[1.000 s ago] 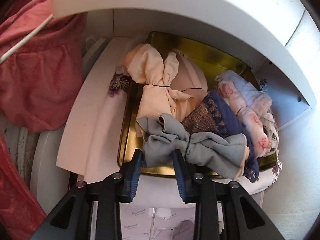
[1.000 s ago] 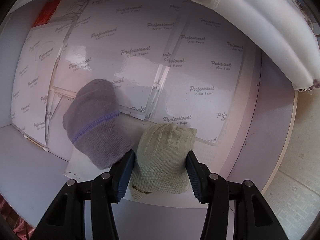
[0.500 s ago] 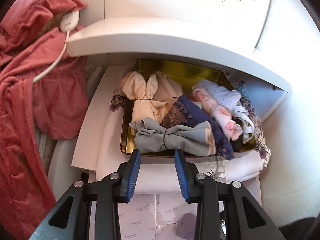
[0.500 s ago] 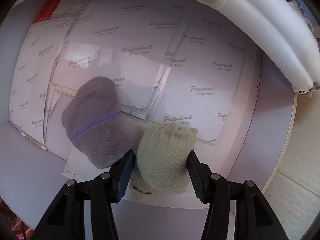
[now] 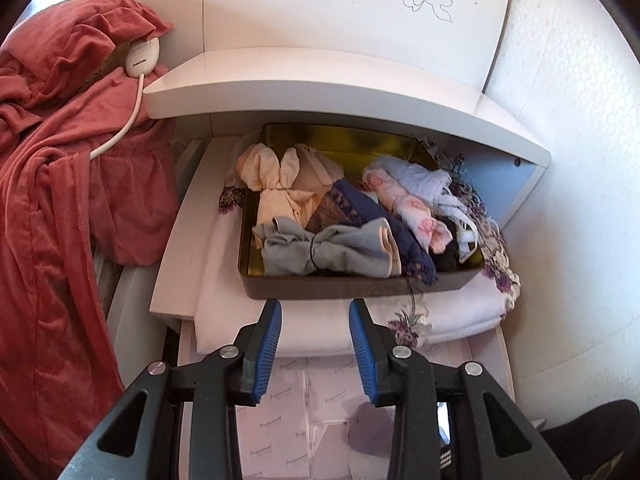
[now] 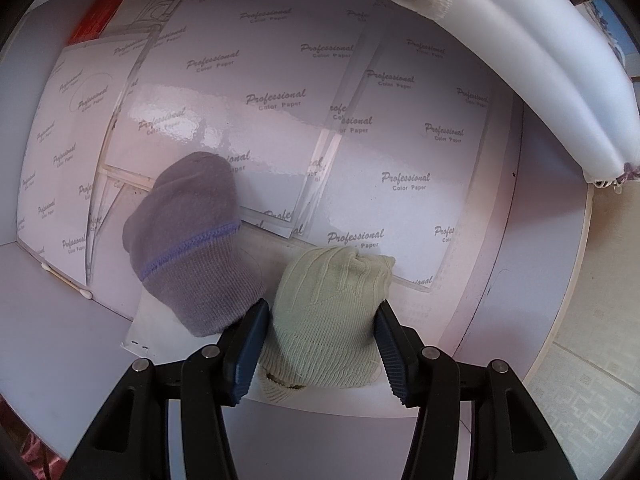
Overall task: Organize soft objects
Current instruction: 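Withdraw the left tool over the drawer while the right tool holds the pale green knit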
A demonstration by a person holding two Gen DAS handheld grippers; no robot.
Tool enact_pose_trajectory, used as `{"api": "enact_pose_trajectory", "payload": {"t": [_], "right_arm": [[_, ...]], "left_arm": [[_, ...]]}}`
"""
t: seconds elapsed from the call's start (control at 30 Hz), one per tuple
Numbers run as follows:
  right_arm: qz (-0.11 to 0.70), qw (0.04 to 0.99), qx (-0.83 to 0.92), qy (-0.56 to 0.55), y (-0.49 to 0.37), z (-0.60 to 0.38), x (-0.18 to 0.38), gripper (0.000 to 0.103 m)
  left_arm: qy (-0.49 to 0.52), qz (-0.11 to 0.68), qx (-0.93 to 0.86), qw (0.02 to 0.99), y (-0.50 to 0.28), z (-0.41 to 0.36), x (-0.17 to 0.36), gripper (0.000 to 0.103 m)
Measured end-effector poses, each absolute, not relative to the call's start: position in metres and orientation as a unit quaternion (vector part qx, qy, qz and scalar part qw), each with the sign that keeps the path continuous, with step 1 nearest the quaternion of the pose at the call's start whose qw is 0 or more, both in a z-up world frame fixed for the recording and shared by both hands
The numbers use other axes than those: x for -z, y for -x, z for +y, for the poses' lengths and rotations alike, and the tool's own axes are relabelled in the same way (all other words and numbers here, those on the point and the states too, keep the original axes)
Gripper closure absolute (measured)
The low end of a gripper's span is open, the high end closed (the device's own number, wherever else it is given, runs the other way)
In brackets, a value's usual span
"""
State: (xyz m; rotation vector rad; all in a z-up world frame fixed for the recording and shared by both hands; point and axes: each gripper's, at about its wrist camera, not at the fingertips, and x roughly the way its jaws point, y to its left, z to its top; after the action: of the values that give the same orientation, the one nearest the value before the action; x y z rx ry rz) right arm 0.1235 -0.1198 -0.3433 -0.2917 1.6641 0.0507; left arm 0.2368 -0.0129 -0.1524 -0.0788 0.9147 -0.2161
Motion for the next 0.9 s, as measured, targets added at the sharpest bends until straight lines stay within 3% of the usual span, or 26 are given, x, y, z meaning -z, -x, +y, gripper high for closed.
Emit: {"api": "enact_pose_trajectory", "payload": {"t": [0.9], "right_arm": [[0.737, 0.666, -0.023, 0.113, -0.124, -0.137, 0.338, 0.046]], "left_arm": [[0.009, 0.482, 0.125, 0.867, -0.206, -0.029, 0.196, 0.068]]}}
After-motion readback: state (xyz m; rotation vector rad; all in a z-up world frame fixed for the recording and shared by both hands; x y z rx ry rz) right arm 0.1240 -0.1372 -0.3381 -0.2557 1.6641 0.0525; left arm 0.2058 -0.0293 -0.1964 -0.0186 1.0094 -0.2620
